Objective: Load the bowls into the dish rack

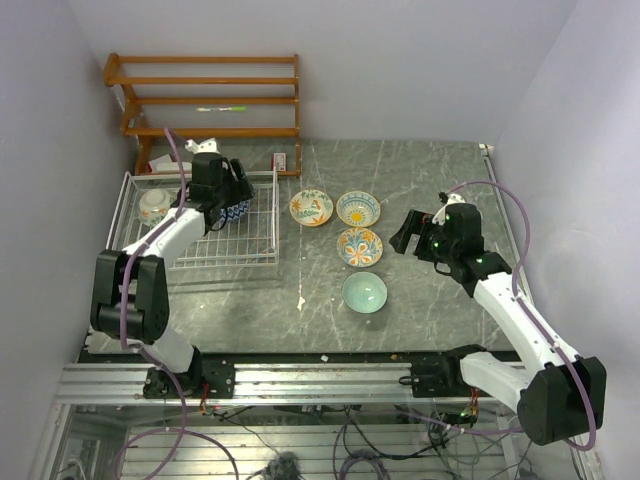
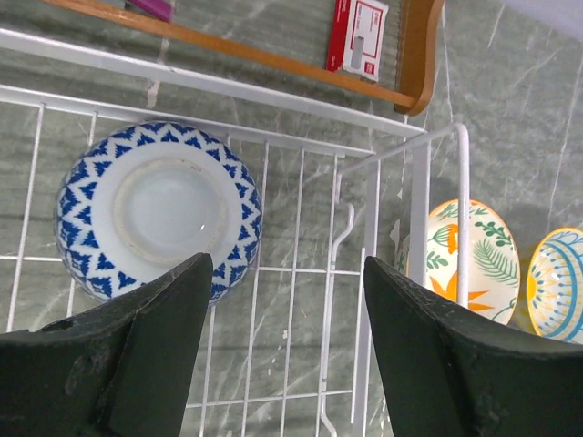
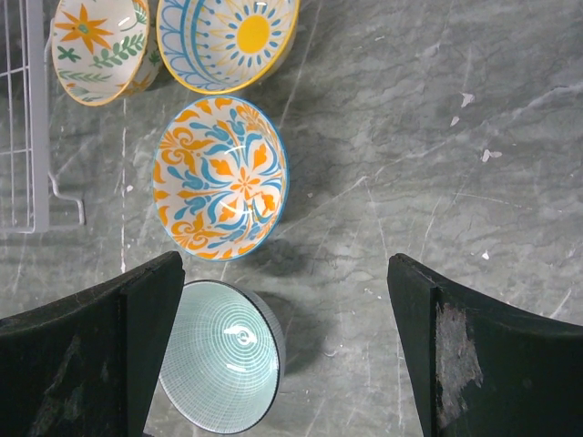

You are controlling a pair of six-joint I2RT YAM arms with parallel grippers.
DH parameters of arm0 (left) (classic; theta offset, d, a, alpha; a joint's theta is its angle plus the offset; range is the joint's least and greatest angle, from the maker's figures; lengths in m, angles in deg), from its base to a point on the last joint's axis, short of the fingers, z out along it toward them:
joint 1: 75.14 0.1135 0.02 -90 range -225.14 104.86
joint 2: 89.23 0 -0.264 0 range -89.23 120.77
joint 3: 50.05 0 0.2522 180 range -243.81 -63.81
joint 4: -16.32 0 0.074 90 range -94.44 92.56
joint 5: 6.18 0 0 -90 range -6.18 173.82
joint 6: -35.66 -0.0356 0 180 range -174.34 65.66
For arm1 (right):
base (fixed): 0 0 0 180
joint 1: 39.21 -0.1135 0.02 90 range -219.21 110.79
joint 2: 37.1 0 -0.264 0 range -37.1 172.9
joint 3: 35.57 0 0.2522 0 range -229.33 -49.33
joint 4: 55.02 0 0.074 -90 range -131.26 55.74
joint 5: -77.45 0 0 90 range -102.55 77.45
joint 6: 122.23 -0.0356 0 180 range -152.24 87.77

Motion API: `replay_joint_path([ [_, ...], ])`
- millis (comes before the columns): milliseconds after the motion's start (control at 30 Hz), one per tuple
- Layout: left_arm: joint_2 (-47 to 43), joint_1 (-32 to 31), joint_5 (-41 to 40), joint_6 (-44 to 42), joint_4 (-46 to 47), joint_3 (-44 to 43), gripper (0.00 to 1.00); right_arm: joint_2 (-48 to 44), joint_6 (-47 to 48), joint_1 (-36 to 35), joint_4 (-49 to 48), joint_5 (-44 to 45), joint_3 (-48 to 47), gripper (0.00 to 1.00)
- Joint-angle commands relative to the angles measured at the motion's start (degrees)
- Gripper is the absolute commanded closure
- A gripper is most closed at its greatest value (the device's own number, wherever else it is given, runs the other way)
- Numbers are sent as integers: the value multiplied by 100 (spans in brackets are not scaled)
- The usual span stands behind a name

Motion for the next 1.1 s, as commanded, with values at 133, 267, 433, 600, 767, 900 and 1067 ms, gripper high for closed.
replay_joint_path([
  [133, 383, -85, -345, -177, 317, -359, 22, 106, 135, 47, -158, 33, -54, 5],
  [267, 541, -85, -887, -342, 151, -442, 22, 92, 142, 47, -176, 43, -21, 5],
  [433, 683, -85, -1535, -426, 44, -413, 23, 103, 132, 47, -193, 19, 25, 6],
  [600, 754, -78, -2109, -476, -116, -431, 22, 56, 135, 48, -167, 46, 45, 6],
  [767, 765, -73, -2703, -595, -250, -509, 20, 28, 146, 48, -143, 52, 65, 6],
  [900, 874, -7, -2926, -703, -276, -636, 18, 2, 154, 49, -142, 36, 77, 6],
  [1067, 917, 156, -2769, -689, -217, -723, 17, -49, 182, 47, -101, 58, 84, 6],
])
